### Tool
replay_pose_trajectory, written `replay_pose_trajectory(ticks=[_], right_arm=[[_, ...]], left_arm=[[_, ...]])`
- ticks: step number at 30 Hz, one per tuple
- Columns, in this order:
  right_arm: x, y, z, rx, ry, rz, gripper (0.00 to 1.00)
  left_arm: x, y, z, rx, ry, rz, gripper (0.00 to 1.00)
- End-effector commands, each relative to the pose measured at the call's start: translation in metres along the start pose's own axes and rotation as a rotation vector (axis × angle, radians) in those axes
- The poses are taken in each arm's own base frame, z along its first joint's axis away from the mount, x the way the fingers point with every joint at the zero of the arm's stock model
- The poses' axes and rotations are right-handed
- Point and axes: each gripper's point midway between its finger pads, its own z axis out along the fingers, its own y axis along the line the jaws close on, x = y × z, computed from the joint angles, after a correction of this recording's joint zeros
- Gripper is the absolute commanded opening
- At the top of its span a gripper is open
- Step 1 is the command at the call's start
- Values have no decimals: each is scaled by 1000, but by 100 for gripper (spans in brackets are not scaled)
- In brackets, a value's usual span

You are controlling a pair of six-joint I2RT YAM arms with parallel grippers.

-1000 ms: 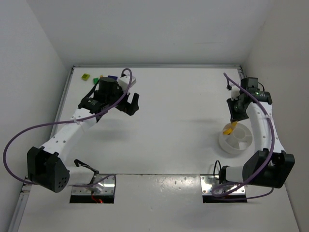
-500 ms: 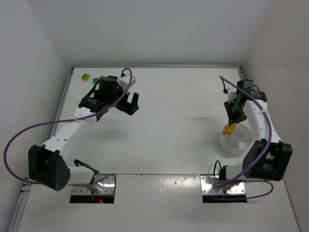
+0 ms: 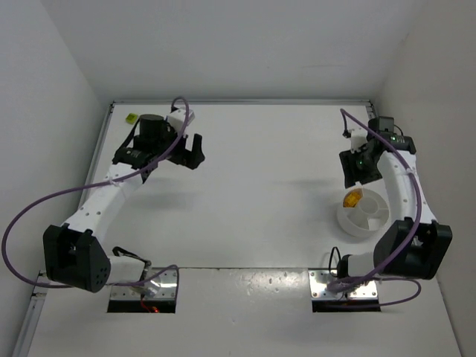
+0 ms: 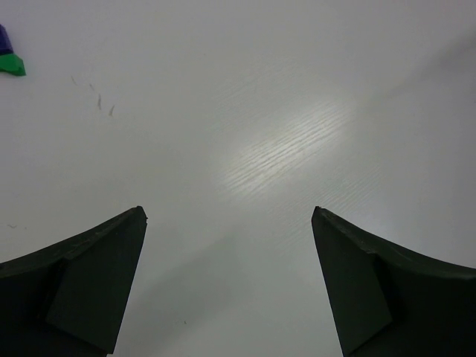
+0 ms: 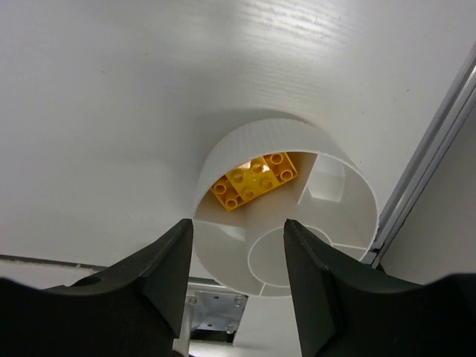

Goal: Sort the legos into containers by color

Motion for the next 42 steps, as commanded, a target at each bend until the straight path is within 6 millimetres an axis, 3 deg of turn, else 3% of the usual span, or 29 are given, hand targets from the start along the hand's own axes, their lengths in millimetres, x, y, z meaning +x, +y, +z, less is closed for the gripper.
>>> replay_pose_trajectory(ticks=[1, 7, 9, 12, 16, 20, 25, 27, 31, 38, 42], right_arm=[[-32, 10, -42, -33, -180, -7, 53], [-65, 32, -71, -164, -330, -12, 53], [-72, 41, -63, -235, -317, 24, 53], [-84, 56, -52, -337, -309, 51, 53], [-93, 64, -43, -382, -334, 77, 53], [-89, 74, -29, -411, -308, 84, 53], [-80, 80, -26, -417, -301, 78, 53], [-79, 79, -26, -406, -299, 79, 53], [-77, 80, -25, -407, -298, 79, 53], [-70, 82, -21, -411, -284, 92, 53], [-68, 83, -18, -413, -275, 94, 53]], left_arm=[[-24, 18, -2, -30, -78, -46, 100], [-39, 80, -9, -224, -102, -92, 100], [-46, 103, -14, -267, -112, -75, 100], [-46, 131, -3, -309, -85, -73, 100], [-45, 183, 14, -399, -18, -115, 100], [-51, 226, 46, -400, 13, -152, 100], [-58, 278, 65, -473, -8, -193, 98], [-57, 307, 70, -521, -22, -249, 95], [-50, 347, 79, -618, -28, -297, 89], [-43, 389, 90, -688, -76, -276, 88], [-24, 415, 97, -631, -98, -323, 90]])
